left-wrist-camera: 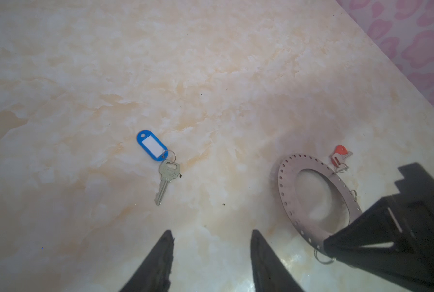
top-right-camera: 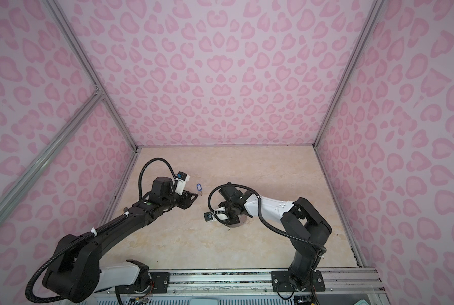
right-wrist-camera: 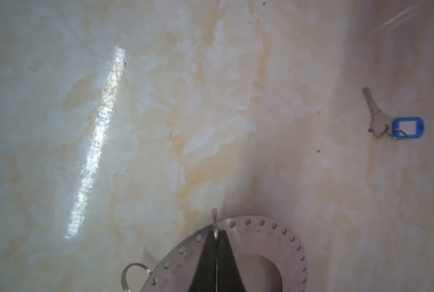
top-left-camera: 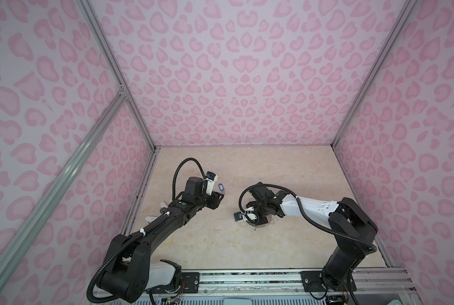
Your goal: Put the keys on the keyring
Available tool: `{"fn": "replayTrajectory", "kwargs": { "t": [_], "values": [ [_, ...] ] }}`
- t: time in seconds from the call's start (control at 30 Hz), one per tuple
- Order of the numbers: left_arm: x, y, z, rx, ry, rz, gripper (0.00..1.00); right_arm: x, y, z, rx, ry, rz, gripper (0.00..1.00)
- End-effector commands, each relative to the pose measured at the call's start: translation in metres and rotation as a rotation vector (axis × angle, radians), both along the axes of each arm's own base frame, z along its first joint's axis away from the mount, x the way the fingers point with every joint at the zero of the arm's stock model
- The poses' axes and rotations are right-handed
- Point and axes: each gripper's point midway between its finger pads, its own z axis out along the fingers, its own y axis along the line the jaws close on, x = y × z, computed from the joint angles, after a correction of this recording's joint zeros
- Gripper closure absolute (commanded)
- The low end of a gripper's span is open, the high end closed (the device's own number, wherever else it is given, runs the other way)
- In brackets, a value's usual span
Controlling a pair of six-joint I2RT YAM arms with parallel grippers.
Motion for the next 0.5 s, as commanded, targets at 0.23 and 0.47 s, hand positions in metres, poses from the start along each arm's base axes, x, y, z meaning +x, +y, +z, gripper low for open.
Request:
{"fn": "replayTrajectory", "kwargs": {
  "t": [0.23, 0.47],
  "values": [
    [-0.045, -0.050, 0.075, -0.010, -0.373, -0.377, 0.55, 0.004, -0.019, 0.080, 0.273, 0.139, -0.100, 1.00],
    [-0.078, -0.081, 0.113, 0.020, -0.579, -0.564, 0.63, 0.006, -0.022, 0.117, 0.375, 0.143, -0.086, 1.00]
  ]
}}
